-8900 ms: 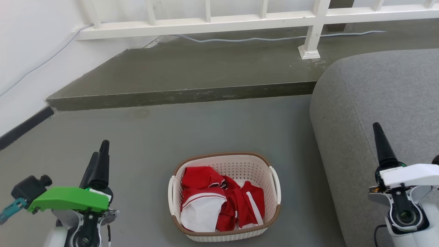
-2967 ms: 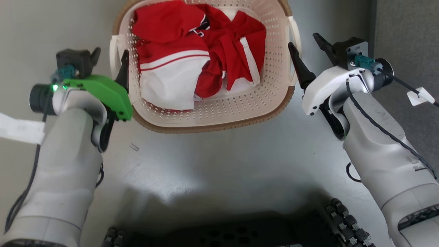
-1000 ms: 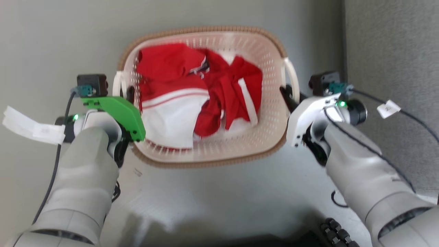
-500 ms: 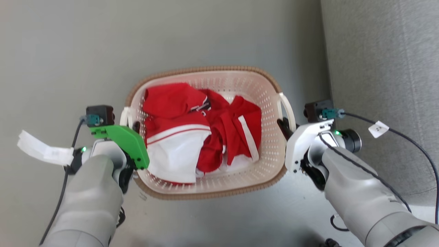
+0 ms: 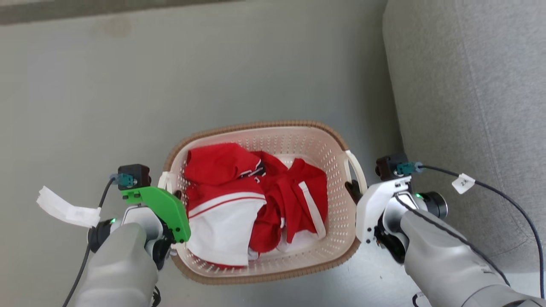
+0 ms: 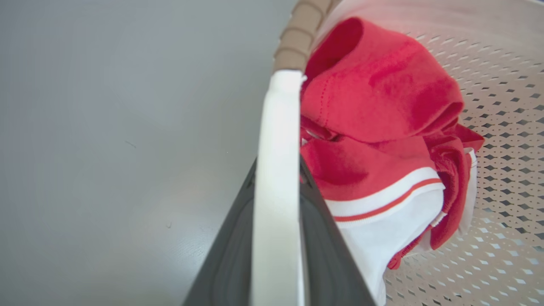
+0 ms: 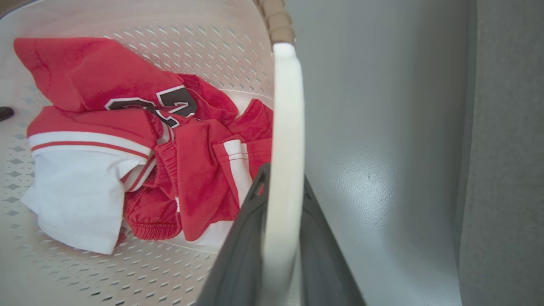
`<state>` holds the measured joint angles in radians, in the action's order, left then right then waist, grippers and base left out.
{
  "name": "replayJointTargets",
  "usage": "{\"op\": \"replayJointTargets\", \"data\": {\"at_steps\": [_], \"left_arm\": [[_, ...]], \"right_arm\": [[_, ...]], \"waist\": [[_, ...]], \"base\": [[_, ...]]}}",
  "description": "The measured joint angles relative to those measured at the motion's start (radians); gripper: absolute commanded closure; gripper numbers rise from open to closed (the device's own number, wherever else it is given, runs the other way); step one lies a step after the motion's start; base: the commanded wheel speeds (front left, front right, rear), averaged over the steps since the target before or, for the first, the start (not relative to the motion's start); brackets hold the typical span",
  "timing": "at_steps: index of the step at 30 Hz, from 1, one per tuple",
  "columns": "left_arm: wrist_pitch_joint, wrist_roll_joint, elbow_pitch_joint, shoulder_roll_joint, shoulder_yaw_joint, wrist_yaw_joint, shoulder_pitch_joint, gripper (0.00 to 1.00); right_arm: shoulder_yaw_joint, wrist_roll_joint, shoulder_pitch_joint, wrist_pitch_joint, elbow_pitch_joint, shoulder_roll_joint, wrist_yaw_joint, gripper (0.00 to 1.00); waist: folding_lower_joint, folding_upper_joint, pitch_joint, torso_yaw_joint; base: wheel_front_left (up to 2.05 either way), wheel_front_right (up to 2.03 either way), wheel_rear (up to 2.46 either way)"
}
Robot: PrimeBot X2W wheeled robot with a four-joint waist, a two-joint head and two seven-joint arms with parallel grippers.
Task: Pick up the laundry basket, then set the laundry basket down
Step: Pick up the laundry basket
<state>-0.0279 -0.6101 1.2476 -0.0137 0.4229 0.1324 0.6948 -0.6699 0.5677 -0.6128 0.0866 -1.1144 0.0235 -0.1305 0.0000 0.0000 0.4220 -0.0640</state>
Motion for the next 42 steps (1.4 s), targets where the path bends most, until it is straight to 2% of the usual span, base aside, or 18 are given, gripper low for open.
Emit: {"op": "replayJointTargets", "data": {"at_steps": [27,42], "left_arm": [[0.157,-0.108,-0.02,0.002,0.053,0.0,-0.142,1.0],[0.203,-0.143,-0.035,0.003,0.072,0.0,-0.194,1.0]], "right_arm": [[-0.074,0.159,0.153,-0.087,0.008,0.006,0.002,1.0],[-0.093,0.185,0.189,-0.115,-0.014,0.005,0.002,1.0]], "waist": [[-0.0001,0.0,-0.261,0.012],[-0.0001,0.0,-0.354,0.014]], "base": [[0.0,0.0,0.0],[0.0,0.0,0.0]]}}
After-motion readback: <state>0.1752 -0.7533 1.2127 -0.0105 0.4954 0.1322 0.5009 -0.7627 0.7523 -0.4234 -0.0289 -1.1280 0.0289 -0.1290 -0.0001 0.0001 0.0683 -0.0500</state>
